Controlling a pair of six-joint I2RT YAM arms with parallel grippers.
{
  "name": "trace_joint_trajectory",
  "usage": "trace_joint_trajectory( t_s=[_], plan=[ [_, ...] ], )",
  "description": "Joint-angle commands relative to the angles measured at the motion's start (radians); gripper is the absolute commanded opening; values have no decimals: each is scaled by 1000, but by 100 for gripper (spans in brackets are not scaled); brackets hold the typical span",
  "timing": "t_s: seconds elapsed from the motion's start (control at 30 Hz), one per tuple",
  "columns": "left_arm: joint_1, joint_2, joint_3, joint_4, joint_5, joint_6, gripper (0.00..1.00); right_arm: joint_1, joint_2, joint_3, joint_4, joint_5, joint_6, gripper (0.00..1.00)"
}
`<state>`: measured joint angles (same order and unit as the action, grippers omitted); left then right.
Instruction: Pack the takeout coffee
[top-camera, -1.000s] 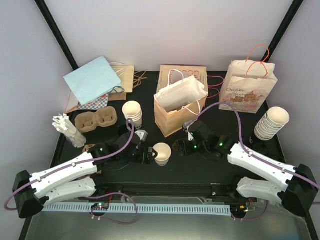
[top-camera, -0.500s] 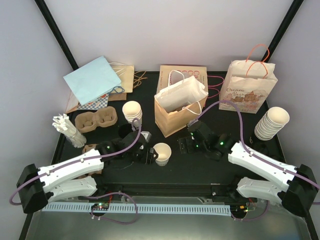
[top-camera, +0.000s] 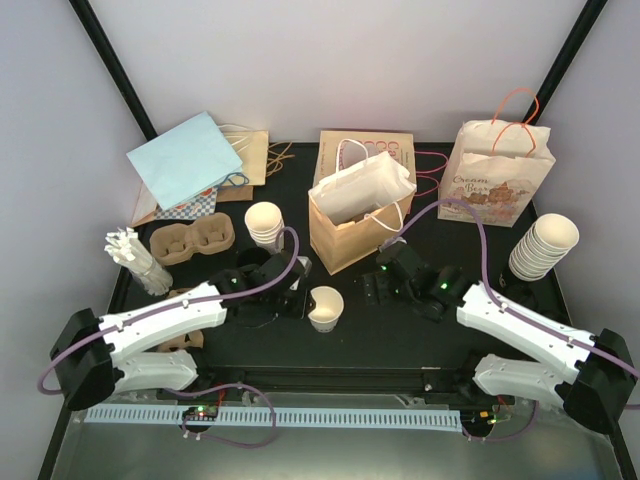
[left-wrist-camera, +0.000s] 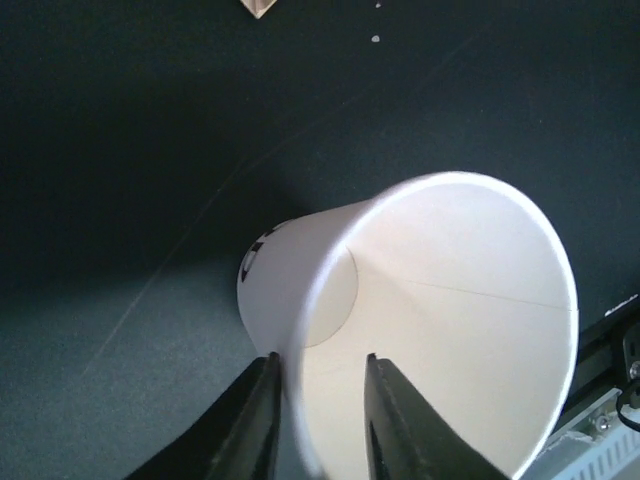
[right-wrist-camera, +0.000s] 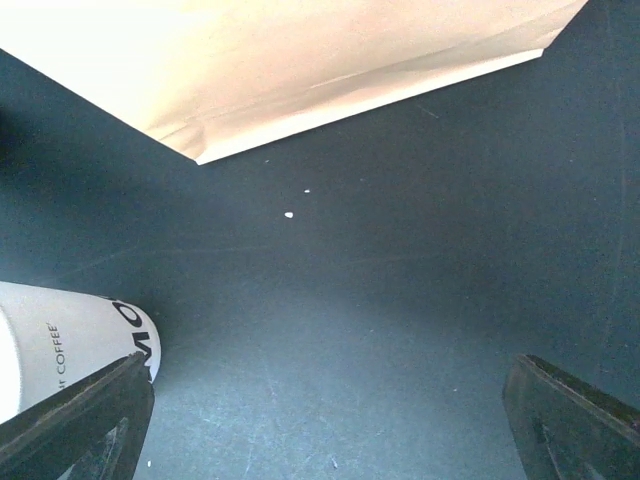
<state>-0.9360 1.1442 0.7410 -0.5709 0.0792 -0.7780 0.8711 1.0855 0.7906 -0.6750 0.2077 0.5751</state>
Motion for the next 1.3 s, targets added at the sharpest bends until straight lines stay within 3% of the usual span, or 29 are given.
trace_joint_trajectory(
  t_s=[0.0, 0.23, 0.47, 0.73, 1.27],
  plan=[
    [5, 44, 75, -29, -2, -4, 20, 5, -21, 3, -10, 58, 9, 98],
    [5, 91, 122, -45, -16, -7, 2, 2, -36, -1, -33, 104, 18, 98],
    [5, 130, 170, -67, -42, -4, 2, -18, -40, -8, -47, 118, 34, 98],
    [5, 168, 196, -75, -31, 9, 27, -39, -57, -21, -57, 123, 49, 99],
    [5, -1, 209, -161, -70, 17, 49, -138, -64, -15, -118, 159, 141, 100]
  ],
)
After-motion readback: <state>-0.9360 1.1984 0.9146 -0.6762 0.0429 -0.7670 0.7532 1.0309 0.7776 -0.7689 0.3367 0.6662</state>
